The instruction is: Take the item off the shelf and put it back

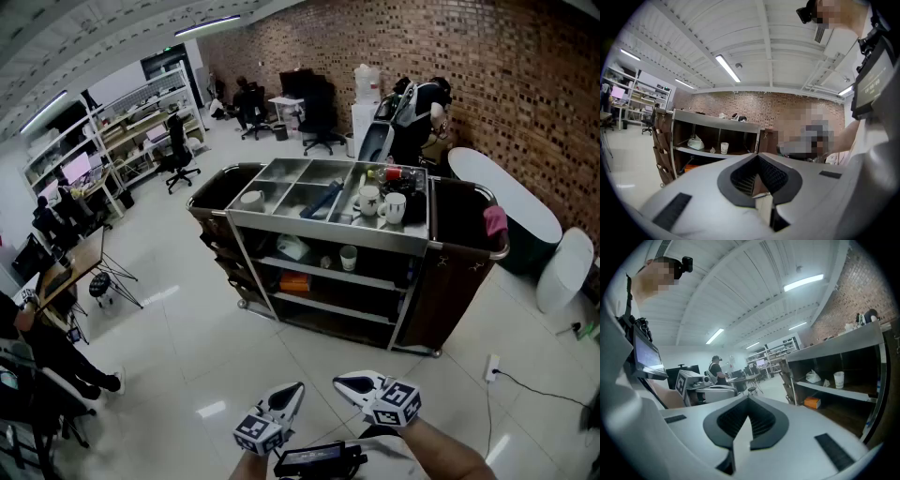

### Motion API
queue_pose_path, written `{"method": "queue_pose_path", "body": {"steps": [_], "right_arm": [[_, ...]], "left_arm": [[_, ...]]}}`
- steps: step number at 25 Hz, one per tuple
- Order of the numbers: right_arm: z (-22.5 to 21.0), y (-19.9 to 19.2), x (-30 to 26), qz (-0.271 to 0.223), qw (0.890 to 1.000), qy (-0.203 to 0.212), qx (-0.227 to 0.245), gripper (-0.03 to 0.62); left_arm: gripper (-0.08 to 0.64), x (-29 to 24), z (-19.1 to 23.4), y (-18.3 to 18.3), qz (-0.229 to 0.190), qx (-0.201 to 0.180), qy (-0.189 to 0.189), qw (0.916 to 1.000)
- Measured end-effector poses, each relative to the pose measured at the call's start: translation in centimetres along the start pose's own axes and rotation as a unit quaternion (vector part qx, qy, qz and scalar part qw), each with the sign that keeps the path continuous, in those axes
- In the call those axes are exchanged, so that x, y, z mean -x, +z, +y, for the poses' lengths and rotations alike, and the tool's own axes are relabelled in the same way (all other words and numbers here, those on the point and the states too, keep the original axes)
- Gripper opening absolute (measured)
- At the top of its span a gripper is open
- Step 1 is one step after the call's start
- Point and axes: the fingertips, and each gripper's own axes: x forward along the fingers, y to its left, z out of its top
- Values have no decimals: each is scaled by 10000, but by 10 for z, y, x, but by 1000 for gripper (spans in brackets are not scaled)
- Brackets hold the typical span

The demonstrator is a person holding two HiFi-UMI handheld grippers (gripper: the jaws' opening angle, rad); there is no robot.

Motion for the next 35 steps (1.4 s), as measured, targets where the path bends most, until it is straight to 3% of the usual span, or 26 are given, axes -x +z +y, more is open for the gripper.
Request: {"method": "queue_pose_path", "body": {"steps": [8,14,22,30,35], "right_arm": [[-18,6,-8,-78,9999,-75,-109,6],[-54,-3,-6,-2,9990,-269,-360,6],[-142,8,-33,17,9976,-404,-566,6],[-239,31,-73,91,9980,-304,-548,6],[-272,37,-93,181,9982,-113,-553,6]], "left_arm": [[12,-13,19,5,59,-57,93,9999],[12,-41,41,4,188,-28,175,9997],[12,-118,98,5,526,-139,279,9981],[12,-208,158,26,717,-284,254,9967],[12,-244,184,31,869,-321,315,9952]]}}
